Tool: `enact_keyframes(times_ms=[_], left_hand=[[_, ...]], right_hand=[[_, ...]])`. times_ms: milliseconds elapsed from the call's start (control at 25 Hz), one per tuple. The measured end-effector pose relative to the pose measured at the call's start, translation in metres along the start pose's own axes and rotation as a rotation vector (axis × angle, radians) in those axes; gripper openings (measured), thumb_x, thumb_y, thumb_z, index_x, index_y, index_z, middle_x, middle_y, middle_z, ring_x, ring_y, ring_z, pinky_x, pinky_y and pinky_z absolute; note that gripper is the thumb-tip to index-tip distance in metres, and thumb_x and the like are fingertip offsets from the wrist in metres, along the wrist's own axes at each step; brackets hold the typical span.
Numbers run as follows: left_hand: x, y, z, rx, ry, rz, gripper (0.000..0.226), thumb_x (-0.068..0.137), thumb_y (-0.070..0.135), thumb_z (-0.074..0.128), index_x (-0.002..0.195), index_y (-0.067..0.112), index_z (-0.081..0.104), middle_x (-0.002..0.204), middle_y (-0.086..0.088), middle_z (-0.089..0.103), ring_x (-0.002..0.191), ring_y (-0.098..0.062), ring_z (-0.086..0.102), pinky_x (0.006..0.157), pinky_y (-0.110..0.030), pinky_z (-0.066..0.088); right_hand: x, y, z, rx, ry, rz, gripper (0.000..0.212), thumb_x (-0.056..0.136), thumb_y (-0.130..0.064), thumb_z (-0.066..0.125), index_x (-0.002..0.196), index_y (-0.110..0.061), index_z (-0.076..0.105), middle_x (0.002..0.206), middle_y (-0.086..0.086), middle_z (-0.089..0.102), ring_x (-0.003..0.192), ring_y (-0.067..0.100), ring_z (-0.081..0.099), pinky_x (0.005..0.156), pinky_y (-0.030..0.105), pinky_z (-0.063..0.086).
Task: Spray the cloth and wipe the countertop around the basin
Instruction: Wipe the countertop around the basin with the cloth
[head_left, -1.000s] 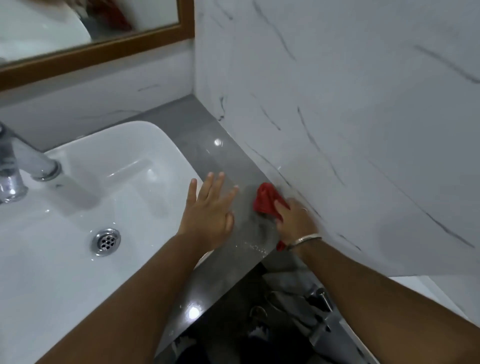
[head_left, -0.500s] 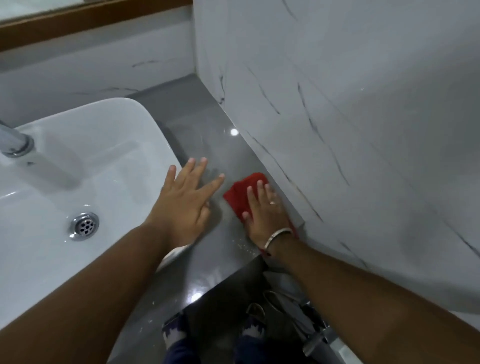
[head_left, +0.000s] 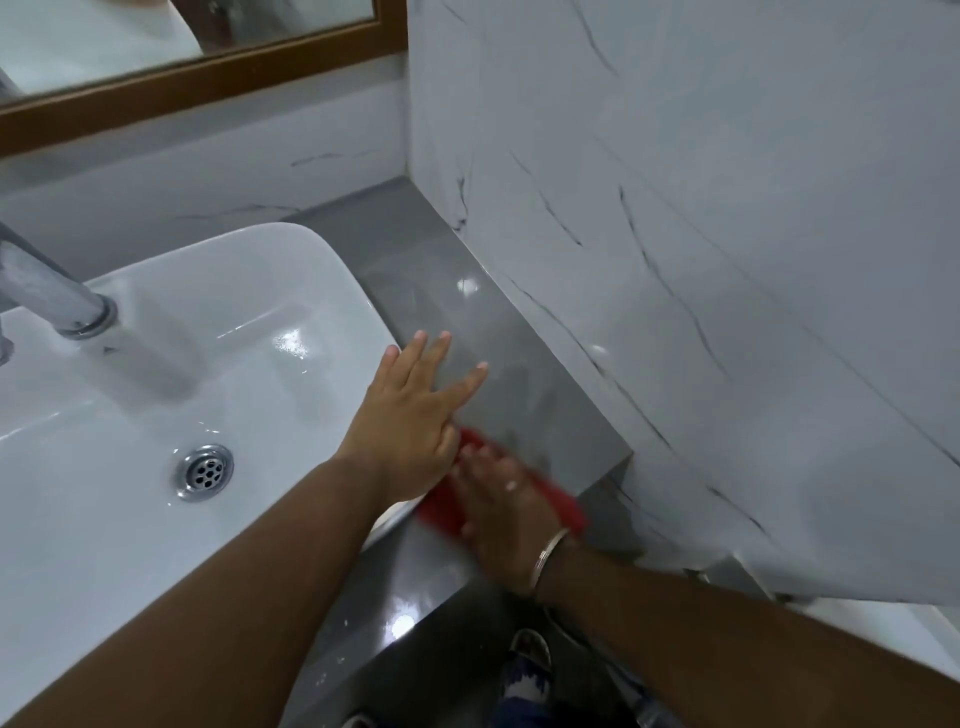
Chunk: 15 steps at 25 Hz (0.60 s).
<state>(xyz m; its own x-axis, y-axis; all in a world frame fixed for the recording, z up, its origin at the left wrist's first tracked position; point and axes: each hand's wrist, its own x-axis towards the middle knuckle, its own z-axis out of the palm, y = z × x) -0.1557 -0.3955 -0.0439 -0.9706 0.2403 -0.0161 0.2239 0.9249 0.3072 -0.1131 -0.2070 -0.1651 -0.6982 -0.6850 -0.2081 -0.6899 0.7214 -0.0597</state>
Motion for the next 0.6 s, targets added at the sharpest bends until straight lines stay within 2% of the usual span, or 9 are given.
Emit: enact_keyframes(times_ms=[80,120,160,200,240,320,400,480,600], left_hand=[[-0.002,-0.001,0.000,-0.004,0.006,0.006,0.065,0.095,0.027,0.037,0.156,0.040,0.021,0.170,-0.010,0.006,0.155,-0.031,-0.008,0.115,-0.035,-0.022],[-0.002,0.000,0.000,-0.007,0.011,0.012,0.064,0.096,0.027,0.038,0.156,0.039,0.020,0.170,-0.010,0.006,0.155,-0.031,-0.009,0.115,-0.035,-0.023],[-0.002,-0.002,0.000,-0.012,0.012,0.021,0.064,0.096,0.027,0.038,0.156,0.039,0.020,0.169,-0.011,0.006,0.155,-0.031,-0.009,0.115,-0.035,-0.022],[-0.002,-0.003,0.000,-0.020,0.008,0.035,0.065,0.095,0.028,0.036,0.156,0.040,0.021,0.169,-0.011,0.006,0.155,-0.031,-0.009,0.115,-0.035,-0.022],[-0.002,-0.002,0.001,-0.031,0.002,0.045,0.066,0.093,0.030,0.034,0.156,0.041,0.021,0.169,-0.010,0.006,0.155,-0.030,-0.009,0.115,-0.035,-0.023],[-0.002,-0.002,0.002,-0.034,-0.004,0.026,0.066,0.091,0.033,0.031,0.155,0.044,0.020,0.170,-0.008,0.003,0.155,-0.028,-0.012,0.113,-0.034,-0.025],[-0.001,-0.003,0.003,-0.007,-0.017,0.013,0.065,0.093,0.035,0.031,0.156,0.044,0.018,0.170,-0.007,0.001,0.155,-0.028,-0.014,0.113,-0.034,-0.025],[0.000,-0.003,0.002,0.043,-0.046,0.004,0.067,0.093,0.034,0.036,0.157,0.041,0.015,0.170,-0.009,0.000,0.155,-0.030,-0.013,0.115,-0.037,-0.024],[-0.003,0.006,-0.005,0.125,-0.074,-0.065,0.070,0.098,0.036,0.038,0.159,0.033,0.004,0.169,-0.011,-0.006,0.154,-0.032,-0.014,0.122,-0.048,-0.012]], right_hand=[[-0.020,-0.019,0.003,-0.054,-0.070,-0.302,0.069,0.096,-0.043,0.029,0.152,-0.008,0.009,0.160,0.017,0.020,0.148,0.036,0.015,0.119,0.050,0.019],[-0.021,0.001,-0.006,-0.079,-0.112,-0.407,0.071,0.096,-0.045,0.032,0.152,-0.008,0.009,0.160,0.017,0.020,0.148,0.035,0.014,0.119,0.050,0.019],[-0.015,0.026,-0.013,-0.209,-0.050,-0.483,0.073,0.095,-0.046,0.038,0.151,-0.006,0.014,0.159,0.018,0.022,0.148,0.035,0.016,0.120,0.049,0.019],[-0.005,0.052,-0.022,-0.277,-0.041,-0.415,0.075,0.092,-0.047,0.045,0.151,-0.007,0.021,0.158,0.018,0.024,0.147,0.035,0.021,0.120,0.047,0.018],[0.005,0.076,-0.029,-0.261,-0.018,-0.213,0.075,0.091,-0.046,0.048,0.151,-0.009,0.023,0.159,0.018,0.020,0.146,0.035,0.022,0.120,0.044,0.015],[0.033,0.105,-0.037,-0.086,0.055,0.285,0.072,0.096,-0.041,0.040,0.153,-0.010,0.011,0.162,0.016,0.004,0.149,0.034,0.011,0.121,0.042,0.007],[0.060,0.083,-0.039,0.097,0.086,0.556,0.069,0.098,-0.038,0.032,0.153,-0.007,0.004,0.163,0.019,0.002,0.150,0.035,0.004,0.121,0.045,0.006],[0.055,0.033,-0.021,0.050,0.038,0.417,0.070,0.098,-0.041,0.024,0.153,-0.005,-0.001,0.162,0.022,0.002,0.149,0.039,0.000,0.120,0.051,0.008],[-0.013,-0.011,0.002,-0.011,-0.031,-0.219,0.073,0.096,-0.048,0.026,0.154,-0.011,0.004,0.162,0.017,0.012,0.149,0.036,0.008,0.119,0.053,0.012]])
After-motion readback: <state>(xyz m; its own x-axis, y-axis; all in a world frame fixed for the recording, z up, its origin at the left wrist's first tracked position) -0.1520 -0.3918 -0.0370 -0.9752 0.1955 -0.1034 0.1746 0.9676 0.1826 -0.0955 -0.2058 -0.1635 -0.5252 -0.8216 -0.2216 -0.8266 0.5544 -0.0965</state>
